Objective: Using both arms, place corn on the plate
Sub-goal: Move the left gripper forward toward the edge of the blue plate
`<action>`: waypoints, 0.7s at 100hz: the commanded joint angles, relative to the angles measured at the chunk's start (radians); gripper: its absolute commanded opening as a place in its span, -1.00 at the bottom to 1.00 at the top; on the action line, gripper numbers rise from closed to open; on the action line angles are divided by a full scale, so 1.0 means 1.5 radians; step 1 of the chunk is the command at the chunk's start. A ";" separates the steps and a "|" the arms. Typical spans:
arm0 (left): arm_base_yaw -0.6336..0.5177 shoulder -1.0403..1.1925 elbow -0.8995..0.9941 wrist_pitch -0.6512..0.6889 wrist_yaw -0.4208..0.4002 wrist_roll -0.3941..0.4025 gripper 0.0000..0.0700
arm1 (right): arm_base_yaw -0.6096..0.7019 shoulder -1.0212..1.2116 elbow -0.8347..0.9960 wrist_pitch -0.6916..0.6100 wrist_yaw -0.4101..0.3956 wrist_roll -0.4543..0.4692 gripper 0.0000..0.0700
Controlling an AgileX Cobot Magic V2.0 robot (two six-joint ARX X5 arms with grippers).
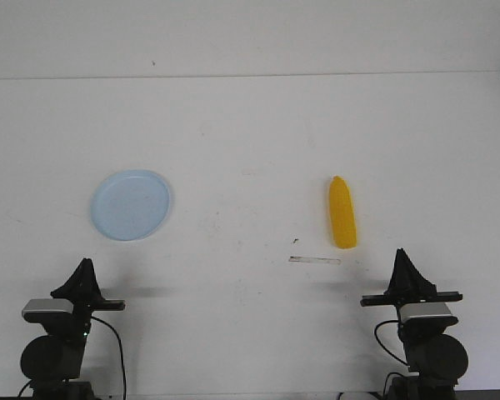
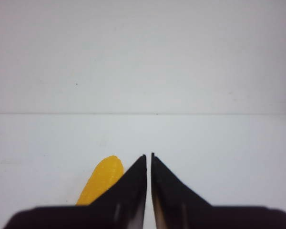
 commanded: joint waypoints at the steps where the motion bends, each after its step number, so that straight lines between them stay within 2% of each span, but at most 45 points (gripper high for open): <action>1: 0.000 -0.001 -0.014 0.008 -0.001 0.002 -1.00 | 0.001 -0.001 -0.001 0.007 0.000 -0.003 -0.96; 27: 0.000 -0.001 -0.012 0.028 -0.001 -0.013 -1.00 | 0.001 -0.001 -0.001 0.007 0.000 -0.003 -0.96; 35: 0.000 -0.001 0.002 0.031 -0.016 -0.019 -1.00 | 0.001 -0.001 -0.001 0.007 0.000 -0.003 -0.96; 62: 0.000 0.029 0.124 0.014 -0.023 -0.012 -1.00 | 0.001 -0.001 -0.001 0.007 0.000 -0.003 -0.96; 70: 0.000 0.069 0.171 0.003 -0.023 0.009 -1.00 | 0.001 -0.001 -0.001 0.007 0.000 -0.003 -0.96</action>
